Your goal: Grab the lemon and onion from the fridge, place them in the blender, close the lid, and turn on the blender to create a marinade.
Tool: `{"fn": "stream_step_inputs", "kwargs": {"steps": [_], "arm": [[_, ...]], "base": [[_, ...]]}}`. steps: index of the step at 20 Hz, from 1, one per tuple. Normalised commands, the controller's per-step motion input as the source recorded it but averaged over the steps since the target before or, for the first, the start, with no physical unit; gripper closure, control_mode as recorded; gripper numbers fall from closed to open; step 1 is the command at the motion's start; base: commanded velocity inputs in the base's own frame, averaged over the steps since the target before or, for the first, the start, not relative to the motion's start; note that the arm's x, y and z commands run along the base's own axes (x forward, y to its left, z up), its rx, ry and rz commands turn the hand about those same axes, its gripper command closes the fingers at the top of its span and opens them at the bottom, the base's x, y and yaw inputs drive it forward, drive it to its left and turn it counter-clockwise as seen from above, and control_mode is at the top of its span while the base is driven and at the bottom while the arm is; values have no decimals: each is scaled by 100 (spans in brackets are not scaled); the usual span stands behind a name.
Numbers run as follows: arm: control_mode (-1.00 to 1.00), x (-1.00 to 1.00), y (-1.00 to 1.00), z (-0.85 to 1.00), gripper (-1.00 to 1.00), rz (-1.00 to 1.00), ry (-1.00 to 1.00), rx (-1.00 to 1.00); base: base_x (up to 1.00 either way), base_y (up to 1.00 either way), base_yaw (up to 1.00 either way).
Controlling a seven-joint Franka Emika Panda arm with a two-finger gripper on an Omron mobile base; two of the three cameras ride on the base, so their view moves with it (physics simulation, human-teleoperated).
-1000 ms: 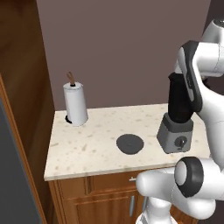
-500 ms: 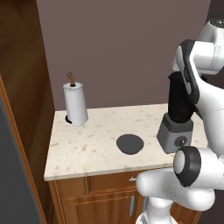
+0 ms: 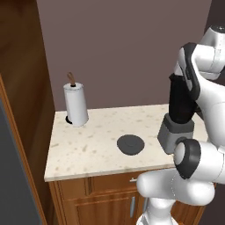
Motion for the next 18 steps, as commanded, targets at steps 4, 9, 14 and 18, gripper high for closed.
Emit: {"fn": "stream_step_inputs", "kwargs": {"steps": [4,9,14,18], "arm": [[-100,-23,2,-59,100,0,6,0],[-100,0,10,-41,100,0,12,0],[-100,0,7,-11,-100,0,6,0],[-100,0,1,0,-100,0,-2,0]], "base": [[0,0,0],[0,0,0],[0,0,0],[0,0,0]]}}
